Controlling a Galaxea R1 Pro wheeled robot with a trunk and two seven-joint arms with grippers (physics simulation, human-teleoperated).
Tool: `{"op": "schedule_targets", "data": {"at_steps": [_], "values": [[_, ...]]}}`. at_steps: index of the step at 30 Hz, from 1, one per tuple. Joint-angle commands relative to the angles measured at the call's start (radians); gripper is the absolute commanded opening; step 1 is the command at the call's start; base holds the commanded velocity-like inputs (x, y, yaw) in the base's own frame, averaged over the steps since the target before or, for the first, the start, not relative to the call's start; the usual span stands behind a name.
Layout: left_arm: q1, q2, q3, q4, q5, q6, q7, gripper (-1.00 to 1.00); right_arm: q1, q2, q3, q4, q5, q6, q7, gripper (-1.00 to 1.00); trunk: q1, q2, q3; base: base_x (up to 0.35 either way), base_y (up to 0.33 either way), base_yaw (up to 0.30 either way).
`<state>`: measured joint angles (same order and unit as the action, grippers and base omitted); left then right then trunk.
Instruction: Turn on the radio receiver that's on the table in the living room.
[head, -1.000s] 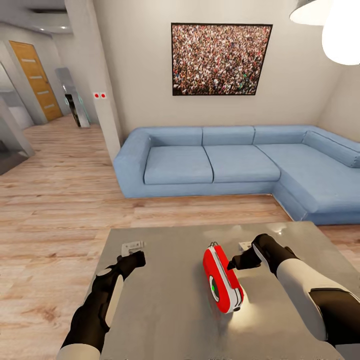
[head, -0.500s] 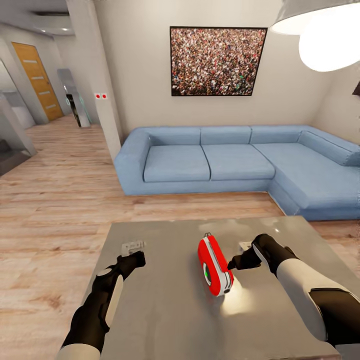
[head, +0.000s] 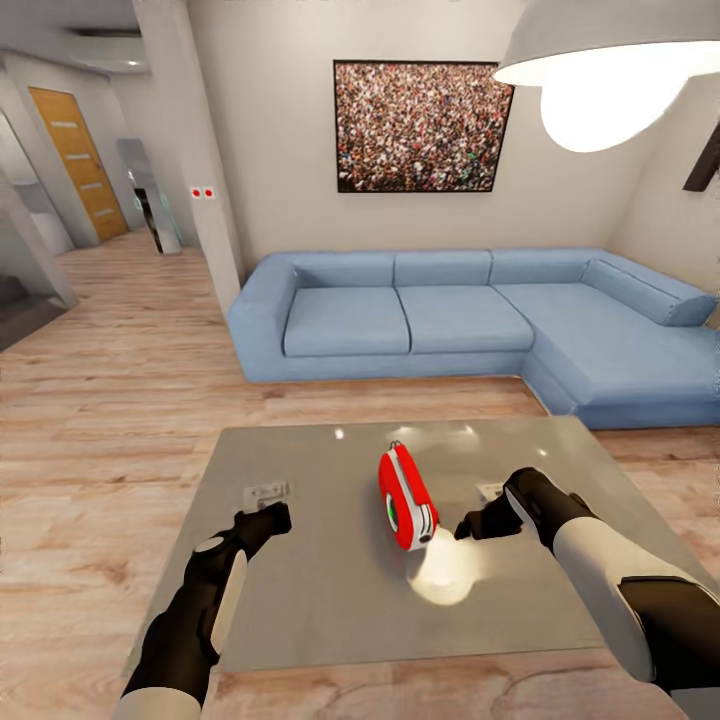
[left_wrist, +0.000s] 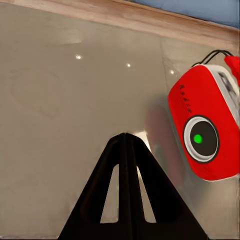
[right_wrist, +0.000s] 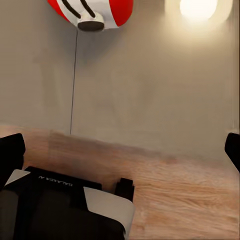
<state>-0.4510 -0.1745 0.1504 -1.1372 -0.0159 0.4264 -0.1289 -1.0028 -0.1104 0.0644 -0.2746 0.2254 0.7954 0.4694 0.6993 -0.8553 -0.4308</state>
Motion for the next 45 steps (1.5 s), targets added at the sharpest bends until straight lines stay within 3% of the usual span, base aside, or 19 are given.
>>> {"op": "schedule_targets", "data": {"at_steps": [1, 12, 15, 22, 27, 29, 32, 33, 35, 39, 42, 45], "values": [[0.0, 0.0, 0.0, 0.0, 0.0, 0.0, 0.0, -1.0, 0.0, 0.0, 0.0, 0.0, 0.0, 0.0, 0.0, 1.0, -0.004, 0.007, 0.003, -0.297, -0.143, 0.0], [0.0, 0.0, -0.002, 0.003, 0.001, -0.016, 0.0, -1.0, 0.0, 0.0, 0.0, 0.01, -0.003, -0.019, -0.004, 1.0, -0.046, 0.084, 0.038, -0.266, -0.135, 0.0], [0.0, 0.0, -0.002, 0.006, 0.0, -0.055, 0.0, -1.0, 0.001, 0.0, 0.0, 0.049, -0.004, -0.099, -0.007, 1.0, -0.058, 0.105, 0.047, -0.046, -0.035, 0.0], [0.0, 0.0, -0.001, 0.034, -0.005, -0.074, 0.002, -1.0, 0.002, 0.016, -0.001, 0.124, -0.007, -0.196, -0.008, 1.0, -0.084, 0.154, 0.069, -0.008, -0.006, 0.0], [0.006, 0.0, 0.003, 0.066, -0.015, -0.068, 0.007, -1.0, 0.003, 0.021, -0.001, 0.255, -0.008, -0.385, -0.008, 1.0, -0.104, 0.189, 0.085, 0.0, 0.0, 0.0], [0.013, 0.004, 0.005, 0.181, -0.039, -0.069, 0.009, -1.0, 0.005, 0.021, -0.001, 0.311, -0.008, -0.45, -0.008, 1.0, -0.111, 0.203, 0.091, 0.0, 0.0, 0.0], [0.017, 0.066, 0.006, 0.425, -0.067, -0.097, 0.01, -1.0, 0.02, 0.02, -0.002, 0.339, -0.008, -0.501, -0.008, 1.0, -0.123, 0.224, 0.1, 0.0, 0.0, 0.0], [0.018, 0.099, 0.006, 0.576, -0.075, -0.157, 0.011, -1.0, 0.038, 0.019, -0.003, 0.346, -0.008, -0.521, -0.008, 1.0, -0.127, 0.231, 0.103, 0.0, 0.0, 0.0], [0.018, 0.133, 0.008, 0.752, -0.079, -0.296, 0.012, -1.0, 0.074, 0.019, -0.003, 0.349, -0.008, -0.551, -0.01, 1.0, -0.134, 0.245, 0.11, 0.0, 0.0, 0.0], [0.018, 0.18, 0.009, 0.964, -0.079, -0.473, 0.039, -1.0, 0.141, 0.019, -0.003, 0.352, -0.008, -0.631, -0.041, 1.0, -0.15, 0.273, 0.122, 0.0, 0.0, 0.0], [0.018, 0.215, 0.009, 1.087, -0.078, -0.524, 0.06, -1.0, 0.207, 0.019, -0.003, 0.353, -0.008, -0.715, -0.091, 1.0, -0.161, 0.294, 0.132, 0.0, 0.0, 0.0], [0.018, 0.239, 0.009, 1.156, -0.078, -0.553, 0.067, -1.0, 0.265, 0.019, -0.003, 0.353, -0.009, -0.772, -0.148, 1.0, -0.173, 0.315, 0.141, 0.0, 0.0, 0.0]]}}
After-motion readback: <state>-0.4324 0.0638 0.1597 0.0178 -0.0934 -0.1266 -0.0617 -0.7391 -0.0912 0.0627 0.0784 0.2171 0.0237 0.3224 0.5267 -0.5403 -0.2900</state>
